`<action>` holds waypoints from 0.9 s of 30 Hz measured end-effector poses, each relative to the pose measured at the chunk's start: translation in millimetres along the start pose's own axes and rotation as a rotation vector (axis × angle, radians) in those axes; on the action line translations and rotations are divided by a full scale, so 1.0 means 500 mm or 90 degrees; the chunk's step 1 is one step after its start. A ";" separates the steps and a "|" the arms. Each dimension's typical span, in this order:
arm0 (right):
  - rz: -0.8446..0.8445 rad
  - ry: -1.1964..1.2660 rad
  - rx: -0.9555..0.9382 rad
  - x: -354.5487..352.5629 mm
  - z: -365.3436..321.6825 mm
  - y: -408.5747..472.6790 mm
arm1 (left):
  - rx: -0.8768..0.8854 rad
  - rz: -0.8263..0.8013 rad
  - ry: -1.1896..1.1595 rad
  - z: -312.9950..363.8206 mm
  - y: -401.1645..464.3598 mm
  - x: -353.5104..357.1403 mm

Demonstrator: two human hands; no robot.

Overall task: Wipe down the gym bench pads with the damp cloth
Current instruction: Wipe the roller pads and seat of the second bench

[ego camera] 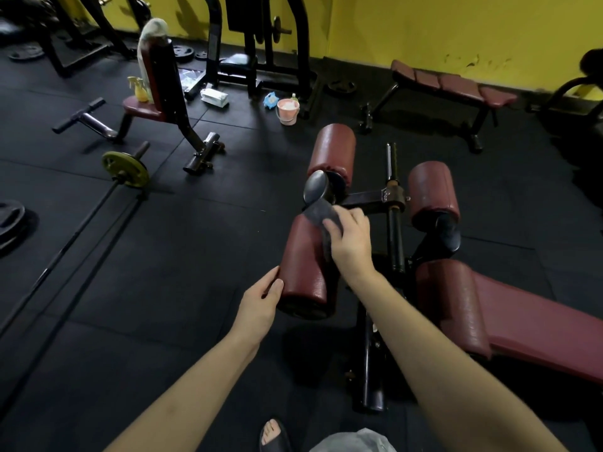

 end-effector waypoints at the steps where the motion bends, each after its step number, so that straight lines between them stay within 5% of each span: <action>1: -0.013 -0.002 0.006 0.002 -0.002 0.016 | -0.007 -0.003 0.000 0.000 -0.002 -0.002; 10: -0.024 0.012 -0.119 -0.058 -0.036 -0.237 | 0.049 0.025 0.043 0.004 -0.003 0.006; 21: -0.035 0.010 0.047 0.018 0.022 0.042 | -0.019 -0.017 0.043 -0.004 0.009 -0.015; 27: -0.007 0.005 -0.075 -0.038 -0.007 -0.198 | 0.028 0.016 0.038 0.007 -0.004 -0.001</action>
Point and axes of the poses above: each hand's wrist, its own y-axis towards the middle knuckle, its own x-axis out of the palm, z = x × y, the point moved 4 cm from there along y, towards the middle knuckle, and after that the axes turned 12 degrees about -y, right-handed, at the moved point
